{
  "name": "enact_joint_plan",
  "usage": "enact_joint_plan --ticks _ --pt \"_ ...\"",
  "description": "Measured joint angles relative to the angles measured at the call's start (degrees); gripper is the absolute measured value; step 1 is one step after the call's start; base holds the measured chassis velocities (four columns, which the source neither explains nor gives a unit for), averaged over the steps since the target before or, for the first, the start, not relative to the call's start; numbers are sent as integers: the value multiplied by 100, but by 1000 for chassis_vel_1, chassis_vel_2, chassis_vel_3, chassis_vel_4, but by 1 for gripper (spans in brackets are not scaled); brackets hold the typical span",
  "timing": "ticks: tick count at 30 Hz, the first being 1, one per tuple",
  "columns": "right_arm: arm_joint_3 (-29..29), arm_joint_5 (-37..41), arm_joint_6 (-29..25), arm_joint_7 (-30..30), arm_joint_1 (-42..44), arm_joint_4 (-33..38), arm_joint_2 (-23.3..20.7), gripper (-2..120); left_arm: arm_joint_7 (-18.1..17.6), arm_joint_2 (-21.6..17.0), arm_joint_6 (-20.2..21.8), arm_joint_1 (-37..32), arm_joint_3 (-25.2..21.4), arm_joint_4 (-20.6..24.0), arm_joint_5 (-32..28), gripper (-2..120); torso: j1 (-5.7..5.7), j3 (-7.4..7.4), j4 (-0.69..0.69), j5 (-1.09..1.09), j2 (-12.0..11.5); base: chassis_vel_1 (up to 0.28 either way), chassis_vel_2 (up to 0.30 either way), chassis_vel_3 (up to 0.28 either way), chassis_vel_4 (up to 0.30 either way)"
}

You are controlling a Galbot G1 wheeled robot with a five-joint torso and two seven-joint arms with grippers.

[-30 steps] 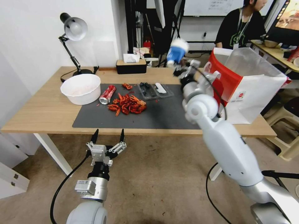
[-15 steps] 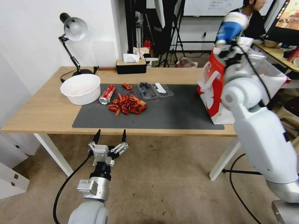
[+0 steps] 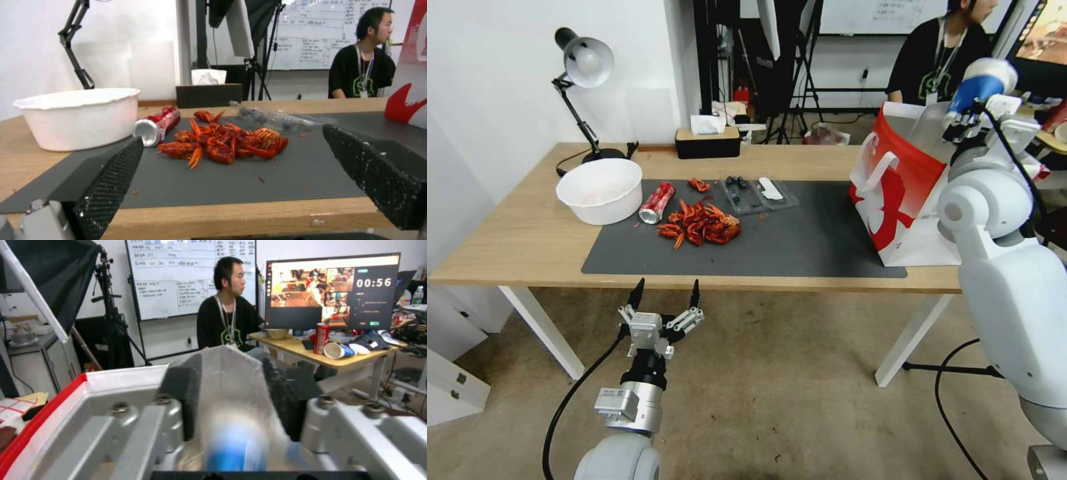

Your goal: Pick up the trash from the table and place it into the takeout bag.

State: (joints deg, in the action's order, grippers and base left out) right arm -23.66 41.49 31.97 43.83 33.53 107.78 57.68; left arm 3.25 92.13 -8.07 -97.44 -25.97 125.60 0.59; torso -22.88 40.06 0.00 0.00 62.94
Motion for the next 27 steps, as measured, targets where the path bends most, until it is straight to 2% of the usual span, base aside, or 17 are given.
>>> enact_joint_plan --ticks 3,4,6,7,9,10,11,13,14,17,19,21,22,25,26,27 --pt "-87 605 -556 -282 30 214 -86 57 2 0 -23 -27 8 30 18 100 0 0 1 0 0 0 0 0 0" --pt "-87 605 -556 -282 30 214 -86 57 2 0 -23 -27 8 30 18 100 0 0 1 0 0 0 0 0 0" --pt "-198 1239 -933 -580 96 497 -159 67 4 0 -29 -44 9 50 22 100 0 1 2 -2 0 0 0 0 0" --pt "-198 1239 -933 -580 96 497 -159 67 4 0 -29 -44 9 50 22 100 0 1 2 -2 0 0 0 0 0" --pt "-332 1520 -1340 -1196 392 817 -301 78 5 0 -46 -63 9 66 22 100 0 0 1 -2 0 0 0 0 0" --pt "-332 1520 -1340 -1196 392 817 -301 78 5 0 -46 -63 9 66 22 100 0 0 1 -2 0 0 0 0 0" --pt "-402 1531 -1512 -1474 585 940 -369 83 4 0 -53 -72 6 68 22 100 0 0 1 -1 1 0 0 0 0" --pt "-569 1502 -1813 -2125 1266 1370 -517 94 2 0 -80 -85 -5 69 17 100 0 0 -3 -1 0 0 0 0 0" --pt "-569 1502 -1813 -2125 1266 1370 -517 94 2 0 -80 -85 -5 69 17 100 0 0 -3 -1 0 0 0 0 0" --pt "-648 1066 -2078 -2734 2220 1955 -557 100 -2 0 -104 -83 -16 55 -9 100 1 0 1 -1 1 0 0 0 0" --pt "-658 945 -2138 -2845 2360 2034 -548 100 -3 1 -106 -82 -17 52 -13 100 0 0 0 -1 1 0 0 0 0" --pt "-692 54 -2528 -3345 3209 2355 -450 100 -3 0 -107 -77 -19 42 -39 100 0 0 0 -1 1 0 0 0 0" --pt "-692 54 -2528 -3345 3209 2355 -450 100 -3 0 -107 -77 -19 42 -39 100 0 0 0 -1 1 0 0 0 0" --pt "-664 -760 -2946 -3503 4253 2652 -225 100 -6 1 -113 -74 -36 20 -98 100 1 -1 0 -2 1 0 0 0 0" --pt "-664 -760 -2946 -3503 4253 2652 -225 100 -6 1 -113 -74 -36 20 -98 100 1 -1 0 -2 1 0 0 0 0" --pt "-630 -1120 -3166 -3504 4640 2706 -89 100 -8 0 -122 -74 -47 10 -117 100 1 -1 -1 -1 2 0 0 0 0"
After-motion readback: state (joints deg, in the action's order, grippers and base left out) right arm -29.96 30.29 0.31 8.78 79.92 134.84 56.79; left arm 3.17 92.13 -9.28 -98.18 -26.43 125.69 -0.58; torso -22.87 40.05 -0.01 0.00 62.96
